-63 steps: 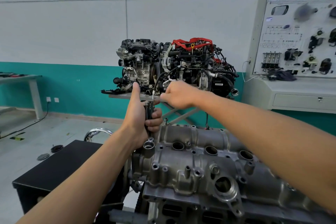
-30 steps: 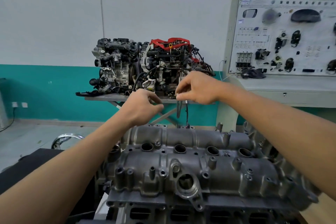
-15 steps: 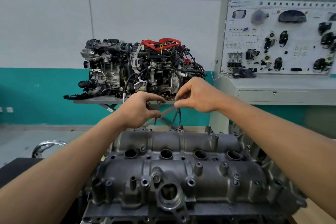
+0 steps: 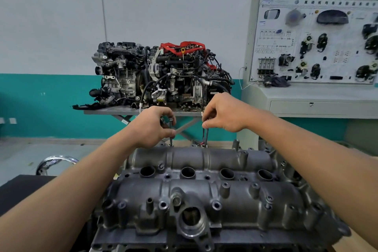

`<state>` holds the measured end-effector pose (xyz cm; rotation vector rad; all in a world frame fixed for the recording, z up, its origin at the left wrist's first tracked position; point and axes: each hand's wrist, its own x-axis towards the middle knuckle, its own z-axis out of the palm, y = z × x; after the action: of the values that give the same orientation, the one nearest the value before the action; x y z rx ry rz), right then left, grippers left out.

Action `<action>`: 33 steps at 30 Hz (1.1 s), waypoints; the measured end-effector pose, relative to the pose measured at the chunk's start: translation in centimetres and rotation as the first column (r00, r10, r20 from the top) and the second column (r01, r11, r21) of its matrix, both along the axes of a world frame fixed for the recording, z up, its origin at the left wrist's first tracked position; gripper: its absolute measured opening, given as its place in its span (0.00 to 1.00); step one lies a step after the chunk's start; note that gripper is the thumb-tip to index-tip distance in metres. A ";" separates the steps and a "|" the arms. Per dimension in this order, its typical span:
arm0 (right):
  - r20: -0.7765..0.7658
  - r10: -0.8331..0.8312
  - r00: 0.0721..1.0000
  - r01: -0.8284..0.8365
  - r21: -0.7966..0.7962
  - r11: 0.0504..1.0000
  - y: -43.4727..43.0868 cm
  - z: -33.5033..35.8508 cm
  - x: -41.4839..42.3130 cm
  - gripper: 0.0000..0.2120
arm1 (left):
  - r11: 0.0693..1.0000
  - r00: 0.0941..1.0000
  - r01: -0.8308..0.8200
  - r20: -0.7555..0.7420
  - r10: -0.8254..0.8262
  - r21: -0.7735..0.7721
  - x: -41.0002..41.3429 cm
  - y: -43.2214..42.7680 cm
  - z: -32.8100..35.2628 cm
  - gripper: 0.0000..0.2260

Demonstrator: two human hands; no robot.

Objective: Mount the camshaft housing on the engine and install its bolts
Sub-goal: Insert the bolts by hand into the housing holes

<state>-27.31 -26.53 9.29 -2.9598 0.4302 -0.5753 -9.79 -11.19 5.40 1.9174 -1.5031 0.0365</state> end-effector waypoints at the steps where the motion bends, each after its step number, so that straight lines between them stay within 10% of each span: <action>1: 0.001 -0.001 1.000 0.001 0.003 1.000 -0.1 0.0 -0.1 0.03 | 1.000 1.000 -0.015 0.019 0.015 -0.002 0.0 0.0 0.0 0.11; 12: 0.081 0.040 0.996 -0.038 -0.036 0.999 0.2 -0.9 0.1 0.03 | 0.968 0.962 -0.099 0.270 0.034 0.230 -0.6 -0.3 -0.9 0.08; 28: -0.260 -0.227 0.939 0.168 -0.231 0.958 0.5 -3.3 1.6 0.33 | 0.974 0.996 0.020 0.078 -0.039 0.224 0.8 0.1 -0.5 0.07; 33: -0.437 -0.155 0.886 0.075 -0.195 0.978 0.4 -1.6 2.0 0.18 | 0.991 0.999 0.014 -0.035 -0.010 0.130 0.5 -0.1 -0.6 0.05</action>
<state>-25.35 -26.11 7.72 -3.2438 0.6259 0.0890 -9.27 -11.32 4.80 2.0007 -1.5269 -0.1019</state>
